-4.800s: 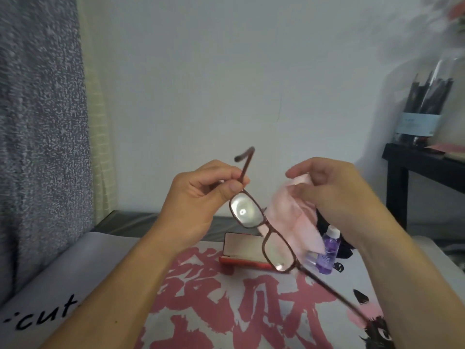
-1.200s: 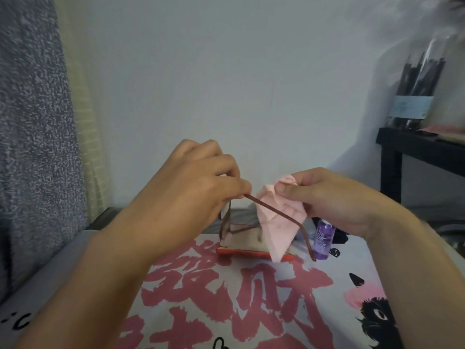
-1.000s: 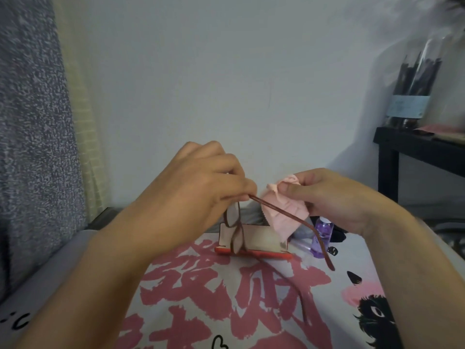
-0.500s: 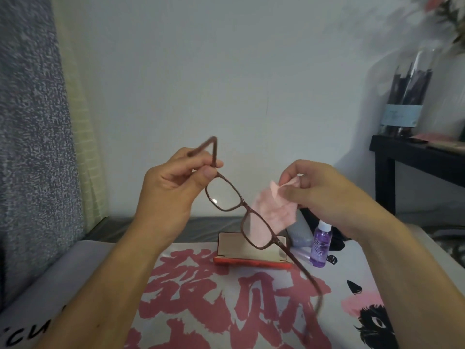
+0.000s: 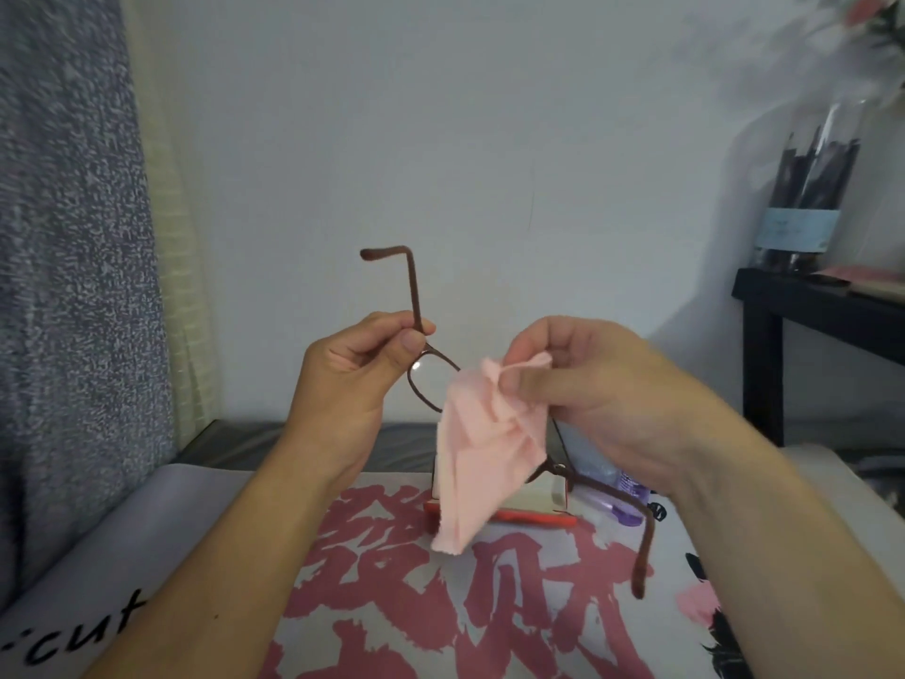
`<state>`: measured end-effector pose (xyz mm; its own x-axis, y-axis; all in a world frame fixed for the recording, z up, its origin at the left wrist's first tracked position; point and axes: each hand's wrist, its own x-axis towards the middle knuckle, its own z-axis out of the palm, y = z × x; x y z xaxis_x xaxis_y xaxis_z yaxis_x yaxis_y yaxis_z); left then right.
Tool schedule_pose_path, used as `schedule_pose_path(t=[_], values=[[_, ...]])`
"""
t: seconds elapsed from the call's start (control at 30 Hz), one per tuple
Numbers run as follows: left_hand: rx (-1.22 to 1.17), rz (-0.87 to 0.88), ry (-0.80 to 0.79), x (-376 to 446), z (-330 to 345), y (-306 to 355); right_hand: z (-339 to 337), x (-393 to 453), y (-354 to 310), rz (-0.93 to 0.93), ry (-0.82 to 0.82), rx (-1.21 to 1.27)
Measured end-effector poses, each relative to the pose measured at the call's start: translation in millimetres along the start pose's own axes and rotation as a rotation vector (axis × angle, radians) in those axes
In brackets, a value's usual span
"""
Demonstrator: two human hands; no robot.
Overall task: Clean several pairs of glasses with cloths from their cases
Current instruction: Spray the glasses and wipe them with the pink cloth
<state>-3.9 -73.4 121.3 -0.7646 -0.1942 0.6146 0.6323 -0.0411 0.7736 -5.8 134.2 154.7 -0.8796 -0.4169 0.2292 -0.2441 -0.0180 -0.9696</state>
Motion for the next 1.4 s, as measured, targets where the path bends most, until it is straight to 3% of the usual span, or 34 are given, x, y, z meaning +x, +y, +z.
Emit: schedule_pose_path(t=[0.07, 0.13, 0.33, 0.5, 0.7, 1.03, 1.23, 1.4], values=[[-0.002, 0.005, 0.009, 0, -1, 1, 2, 2, 4, 0.024, 0.085, -0.212], [0.005, 0.021, 0.011, 1, -1, 3, -1, 1, 3, 0.058, 0.096, -0.237], [0.073, 0.124, 0.029, 3, -2, 4, -2, -10, -5, 0.196, 0.008, -0.188], [0.091, 0.168, 0.017, 3, 1, 5, -6, -10, -8, 0.176, -0.077, -0.445], [0.148, 0.211, -0.016, 2, 2, 5, 1, -9, -3, 0.195, -0.196, -0.506], [0.115, 0.159, 0.009, 2, 1, 3, 4, -14, -3, 0.170, -0.330, -0.329], [0.161, 0.169, 0.003, 2, 0, 5, 6, -6, 8, 0.179, -0.294, -0.432], [0.122, 0.106, 0.033, 3, -3, 1, 11, -8, 5, 0.235, -0.301, -0.259]])
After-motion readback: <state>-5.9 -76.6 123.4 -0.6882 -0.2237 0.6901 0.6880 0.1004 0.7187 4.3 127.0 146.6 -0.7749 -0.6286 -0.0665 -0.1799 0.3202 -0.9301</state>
